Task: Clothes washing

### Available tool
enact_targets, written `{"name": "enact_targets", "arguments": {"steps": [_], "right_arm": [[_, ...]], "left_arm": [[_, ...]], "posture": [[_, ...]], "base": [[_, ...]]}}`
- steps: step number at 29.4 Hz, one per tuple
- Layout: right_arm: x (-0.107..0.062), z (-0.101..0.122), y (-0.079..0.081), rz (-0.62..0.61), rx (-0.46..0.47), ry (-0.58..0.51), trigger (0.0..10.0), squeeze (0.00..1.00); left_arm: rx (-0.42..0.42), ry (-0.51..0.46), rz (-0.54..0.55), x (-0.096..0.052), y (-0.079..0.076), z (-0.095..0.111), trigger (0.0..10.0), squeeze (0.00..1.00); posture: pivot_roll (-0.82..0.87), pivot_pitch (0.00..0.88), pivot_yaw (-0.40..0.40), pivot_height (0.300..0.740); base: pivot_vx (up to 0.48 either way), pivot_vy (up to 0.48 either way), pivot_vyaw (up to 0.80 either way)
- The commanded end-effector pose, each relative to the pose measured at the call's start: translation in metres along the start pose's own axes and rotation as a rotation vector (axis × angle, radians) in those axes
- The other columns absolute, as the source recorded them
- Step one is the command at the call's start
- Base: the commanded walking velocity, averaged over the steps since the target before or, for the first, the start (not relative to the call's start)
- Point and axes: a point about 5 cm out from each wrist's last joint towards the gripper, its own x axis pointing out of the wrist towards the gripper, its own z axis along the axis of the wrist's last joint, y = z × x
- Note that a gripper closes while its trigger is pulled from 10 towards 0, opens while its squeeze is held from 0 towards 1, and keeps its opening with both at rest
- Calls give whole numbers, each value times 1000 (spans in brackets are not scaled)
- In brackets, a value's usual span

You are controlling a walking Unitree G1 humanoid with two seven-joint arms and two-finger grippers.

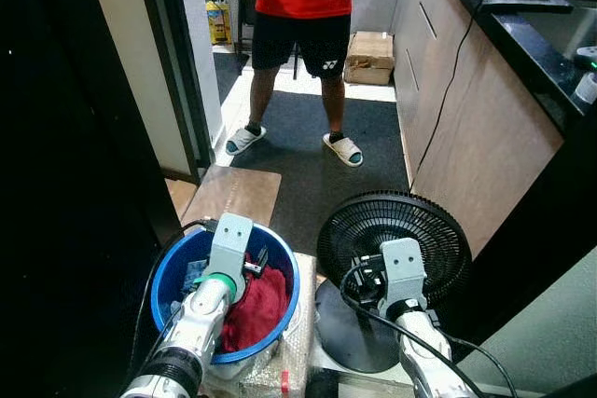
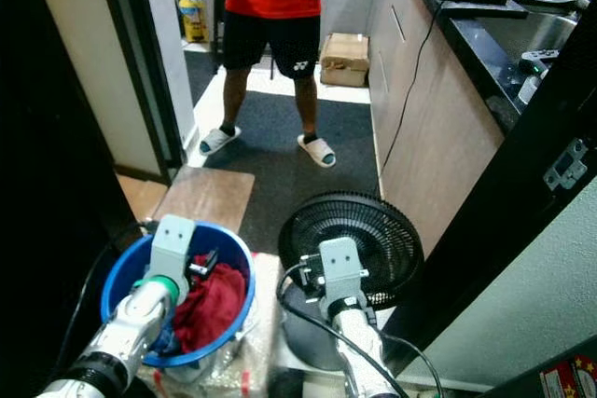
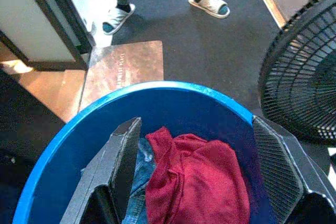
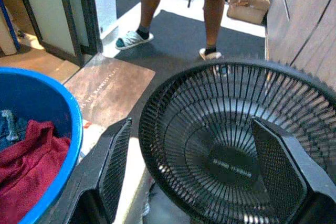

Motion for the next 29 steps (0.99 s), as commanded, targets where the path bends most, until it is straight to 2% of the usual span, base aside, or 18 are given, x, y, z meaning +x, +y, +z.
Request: {"name": "enact_targets", "arguments": {"steps": [1,5,7,17,22,29], "right_arm": [[1,-3,0,1,13,21,10000,0],[6,1,7,50,7,15,10000,0],[8,3,9,61,11,15,10000,0],[16,10,19,104,14,10,10000,0],[17,11,22,115,14,11,10000,0],[20,13,19,103,16,7,10000,0]], "left_arm": [[-16,8,35,-3,7,-5,10000,0],[-39,14,85,-8,14,-11,10000,0],[-44,14,96,-10,14,-14,10000,0],[-72,-1,128,-15,15,-17,10000,0],[-63,-2,132,-13,19,-15,10000,0],[-57,-17,121,-8,17,-6,10000,0]], "posture": [[45,0,-9,740],[61,0,-25,740],[92,0,-51,740],[124,0,-70,740],[125,0,-66,740],[118,0,-55,740]], "base": [[0,0,0],[0,0,0],[0,0,0],[0,0,0],[0,0,0],[0,0,0]]}}
